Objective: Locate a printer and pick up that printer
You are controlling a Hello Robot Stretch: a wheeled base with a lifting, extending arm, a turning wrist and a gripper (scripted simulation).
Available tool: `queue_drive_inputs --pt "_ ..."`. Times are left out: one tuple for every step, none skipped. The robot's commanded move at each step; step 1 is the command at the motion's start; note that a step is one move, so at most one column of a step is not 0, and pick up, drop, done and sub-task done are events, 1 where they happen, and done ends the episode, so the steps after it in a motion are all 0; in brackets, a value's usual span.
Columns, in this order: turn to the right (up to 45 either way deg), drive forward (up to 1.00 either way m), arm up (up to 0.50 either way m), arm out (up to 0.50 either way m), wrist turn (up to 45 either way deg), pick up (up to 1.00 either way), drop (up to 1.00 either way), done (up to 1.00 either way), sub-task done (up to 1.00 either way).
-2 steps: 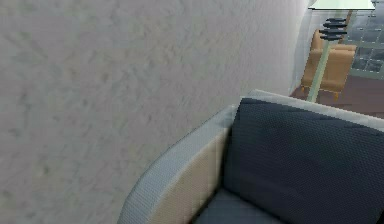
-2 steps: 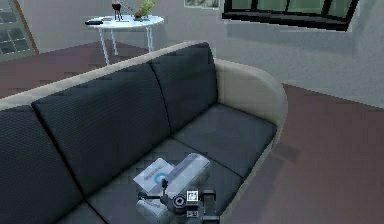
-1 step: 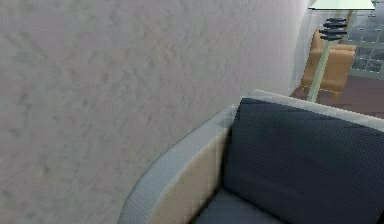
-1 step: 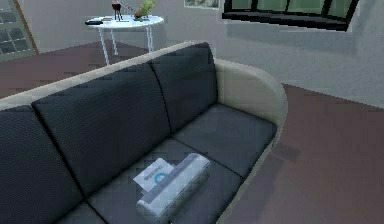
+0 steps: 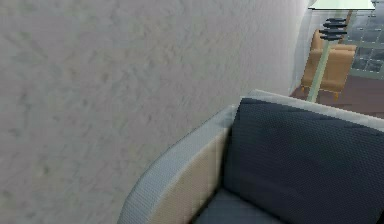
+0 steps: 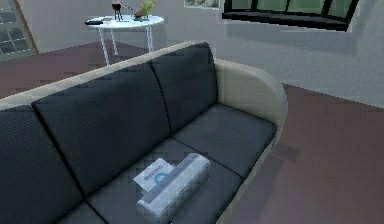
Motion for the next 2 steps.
queue_drive_inputs --pt "0.0 0.0 0.1 0.0 0.0 0.0 0.0 0.0 0.0" --pt "0.0 0.0 0.0 0.0 0.0 0.0 0.0 1.0 0.0"
